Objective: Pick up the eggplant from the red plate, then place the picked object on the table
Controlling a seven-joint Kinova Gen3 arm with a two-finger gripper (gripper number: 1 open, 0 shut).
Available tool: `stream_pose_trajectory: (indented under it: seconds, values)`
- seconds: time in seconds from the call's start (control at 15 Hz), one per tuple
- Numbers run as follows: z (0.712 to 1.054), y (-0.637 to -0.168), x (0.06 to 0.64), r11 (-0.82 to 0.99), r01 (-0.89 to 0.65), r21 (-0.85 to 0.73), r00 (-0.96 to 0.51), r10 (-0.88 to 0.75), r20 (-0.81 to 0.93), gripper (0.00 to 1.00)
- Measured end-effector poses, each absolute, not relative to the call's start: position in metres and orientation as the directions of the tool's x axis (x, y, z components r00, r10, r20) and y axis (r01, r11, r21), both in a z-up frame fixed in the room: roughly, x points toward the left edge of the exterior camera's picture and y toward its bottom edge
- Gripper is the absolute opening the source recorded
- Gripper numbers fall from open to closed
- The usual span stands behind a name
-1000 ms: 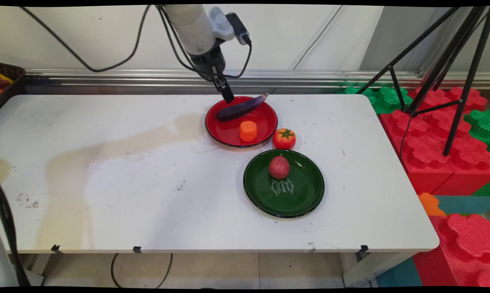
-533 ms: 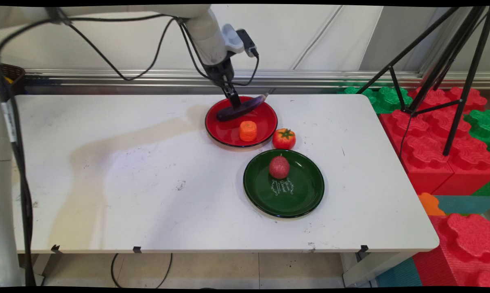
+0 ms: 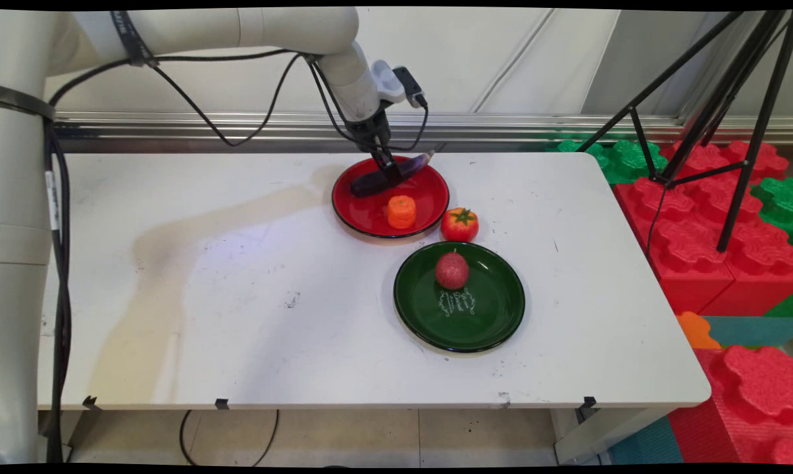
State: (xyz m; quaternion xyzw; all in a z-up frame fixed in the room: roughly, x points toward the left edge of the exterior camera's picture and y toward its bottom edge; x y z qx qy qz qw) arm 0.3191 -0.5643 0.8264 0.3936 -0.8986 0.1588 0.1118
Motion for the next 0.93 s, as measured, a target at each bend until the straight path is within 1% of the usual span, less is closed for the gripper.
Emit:
stream_pose_trajectory:
  seconds: [0.27, 0.33, 0.67, 0.93]
  values:
    - [0.814, -0.57, 0.317, 0.64, -0.746, -0.184, -0.66, -0.671, 0.338, 1.0]
    - [0.81, -0.571, 0.317, 0.64, -0.747, -0.181, -0.658, -0.671, 0.343, 0.0]
    - [0.805, -0.573, 0.315, 0.641, -0.747, -0.178, -0.655, -0.663, 0.362, 0.0]
    - [0.812, -0.57, 0.313, 0.636, -0.748, -0.187, -0.652, -0.656, 0.38, 0.0]
